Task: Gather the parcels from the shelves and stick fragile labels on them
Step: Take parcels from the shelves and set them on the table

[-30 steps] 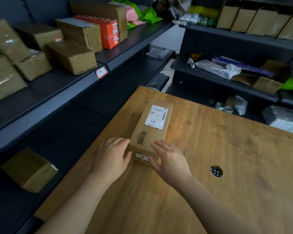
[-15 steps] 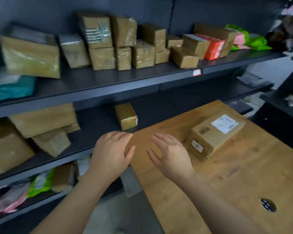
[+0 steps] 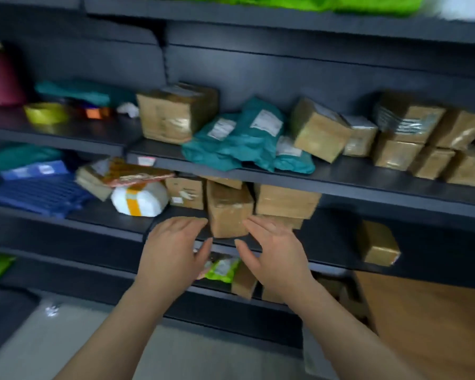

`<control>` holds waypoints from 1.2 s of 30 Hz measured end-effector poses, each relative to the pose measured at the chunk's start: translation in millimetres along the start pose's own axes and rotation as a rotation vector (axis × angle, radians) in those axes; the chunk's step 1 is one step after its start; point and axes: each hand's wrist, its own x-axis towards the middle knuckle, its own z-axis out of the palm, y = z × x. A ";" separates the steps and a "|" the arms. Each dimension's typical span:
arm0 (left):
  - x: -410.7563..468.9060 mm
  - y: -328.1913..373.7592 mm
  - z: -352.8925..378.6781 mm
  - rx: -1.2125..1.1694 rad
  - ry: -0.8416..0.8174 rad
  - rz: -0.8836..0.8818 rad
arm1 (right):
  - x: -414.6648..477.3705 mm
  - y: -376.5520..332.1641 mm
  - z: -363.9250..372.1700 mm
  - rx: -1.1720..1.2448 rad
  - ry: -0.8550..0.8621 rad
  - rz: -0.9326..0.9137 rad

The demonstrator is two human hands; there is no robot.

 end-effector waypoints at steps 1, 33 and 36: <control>-3.6 -24.5 -14.3 0.026 0.009 -0.032 | 14.1 -23.0 14.4 0.039 -0.006 -0.025; -157.1 -569.1 -370.4 0.708 0.434 -1.012 | 298.6 -703.1 321.2 0.720 -0.284 -0.922; -169.9 -606.1 -392.9 0.723 0.444 -1.078 | 307.7 -755.9 337.5 0.748 -0.311 -0.986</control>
